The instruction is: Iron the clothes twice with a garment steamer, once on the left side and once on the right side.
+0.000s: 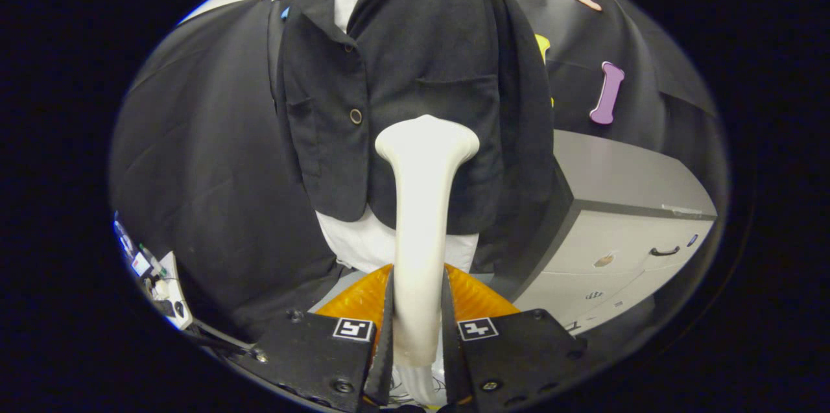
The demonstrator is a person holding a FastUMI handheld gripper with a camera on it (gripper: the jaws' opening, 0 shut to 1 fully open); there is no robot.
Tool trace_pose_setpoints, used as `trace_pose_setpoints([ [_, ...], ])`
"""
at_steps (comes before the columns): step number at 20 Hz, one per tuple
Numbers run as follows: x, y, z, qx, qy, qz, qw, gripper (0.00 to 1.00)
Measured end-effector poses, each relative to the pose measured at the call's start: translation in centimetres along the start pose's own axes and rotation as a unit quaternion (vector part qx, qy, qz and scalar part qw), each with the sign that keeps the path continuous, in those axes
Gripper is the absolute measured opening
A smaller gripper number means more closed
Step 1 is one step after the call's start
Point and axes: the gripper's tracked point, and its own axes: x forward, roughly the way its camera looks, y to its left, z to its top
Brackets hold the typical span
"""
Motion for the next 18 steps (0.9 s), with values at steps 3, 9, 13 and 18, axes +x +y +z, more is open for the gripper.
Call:
trace_pose_setpoints([
  [3, 0.1, -0.5, -1.5, 0.001, 0.014, -0.001, 1.000, 0.34],
  [9, -0.3, -0.3, -1.9, 0.013, 0.023, 0.006, 1.000, 0.34],
  [13, -3.0, 0.3, 0.6, 0.019, -0.008, 0.014, 1.000, 0.34],
  [18, -7.2, 2.5, 6.5, 0.017, -0.073, 0.029, 0.997, 0.34],
])
